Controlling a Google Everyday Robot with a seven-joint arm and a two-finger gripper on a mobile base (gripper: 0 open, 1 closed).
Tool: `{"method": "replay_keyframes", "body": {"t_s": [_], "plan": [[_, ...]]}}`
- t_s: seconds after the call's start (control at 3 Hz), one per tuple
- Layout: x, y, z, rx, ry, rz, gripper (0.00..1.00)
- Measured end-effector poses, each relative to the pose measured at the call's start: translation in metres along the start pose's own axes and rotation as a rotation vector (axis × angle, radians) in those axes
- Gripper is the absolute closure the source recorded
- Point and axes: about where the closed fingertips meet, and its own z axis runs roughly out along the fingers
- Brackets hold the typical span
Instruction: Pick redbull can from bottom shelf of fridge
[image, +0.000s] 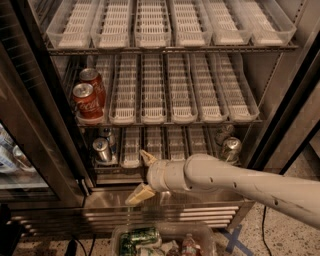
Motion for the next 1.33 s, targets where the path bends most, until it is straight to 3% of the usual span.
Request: {"method": "replay_keyframes", "body": {"t_s": [0.67,1.0,1.33], "plan": [[0.001,0.003,0.004,0.024,0.027,0.003,0.00],[0.009,0.023,0.019,0.081,0.006,0.014,0.00],[0.004,0.021,0.037,0.206,-0.078,0.005,0.00]]}}
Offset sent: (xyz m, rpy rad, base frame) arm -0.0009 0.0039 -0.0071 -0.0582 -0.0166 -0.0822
